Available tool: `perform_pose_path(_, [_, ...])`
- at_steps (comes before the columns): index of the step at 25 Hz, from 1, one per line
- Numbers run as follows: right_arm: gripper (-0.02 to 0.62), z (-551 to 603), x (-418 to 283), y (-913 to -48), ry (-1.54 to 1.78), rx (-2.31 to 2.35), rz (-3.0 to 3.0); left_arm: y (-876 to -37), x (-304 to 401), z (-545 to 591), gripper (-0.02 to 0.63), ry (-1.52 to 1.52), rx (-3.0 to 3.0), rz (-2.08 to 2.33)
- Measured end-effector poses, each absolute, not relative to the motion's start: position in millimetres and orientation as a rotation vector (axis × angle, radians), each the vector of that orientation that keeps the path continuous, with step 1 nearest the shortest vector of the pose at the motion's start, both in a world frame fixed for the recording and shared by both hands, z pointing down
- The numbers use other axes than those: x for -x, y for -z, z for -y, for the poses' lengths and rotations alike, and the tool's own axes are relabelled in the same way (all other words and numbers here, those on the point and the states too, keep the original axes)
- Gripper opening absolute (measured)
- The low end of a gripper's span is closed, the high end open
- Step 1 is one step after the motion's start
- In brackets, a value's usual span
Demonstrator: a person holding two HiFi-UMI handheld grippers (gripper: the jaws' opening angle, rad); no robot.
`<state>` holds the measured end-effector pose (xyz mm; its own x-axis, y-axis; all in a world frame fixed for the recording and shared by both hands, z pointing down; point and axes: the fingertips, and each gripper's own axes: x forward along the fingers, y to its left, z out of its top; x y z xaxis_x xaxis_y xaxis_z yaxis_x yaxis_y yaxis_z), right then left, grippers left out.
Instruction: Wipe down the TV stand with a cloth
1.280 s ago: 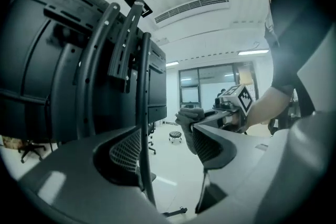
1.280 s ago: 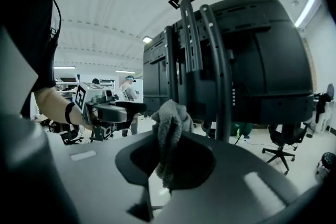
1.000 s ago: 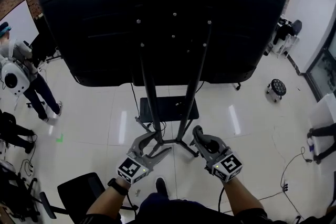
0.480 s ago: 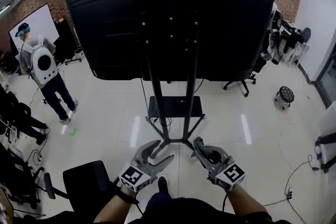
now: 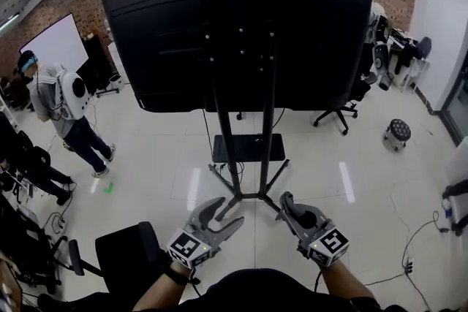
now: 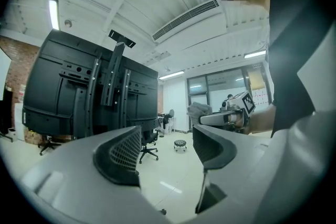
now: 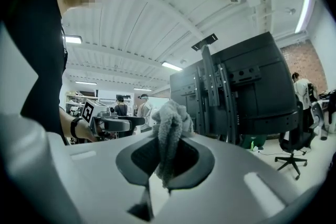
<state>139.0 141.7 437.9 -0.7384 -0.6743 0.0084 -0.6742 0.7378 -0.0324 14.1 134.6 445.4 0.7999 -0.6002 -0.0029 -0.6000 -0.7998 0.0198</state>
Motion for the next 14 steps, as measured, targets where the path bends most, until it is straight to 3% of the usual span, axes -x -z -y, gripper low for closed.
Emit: perform_pose_path(14, [0.021, -181, -96, -421, -0.025, 1.122, -2.929, -428, 19, -165, 0.328, 0.059, -2.976, 0.974])
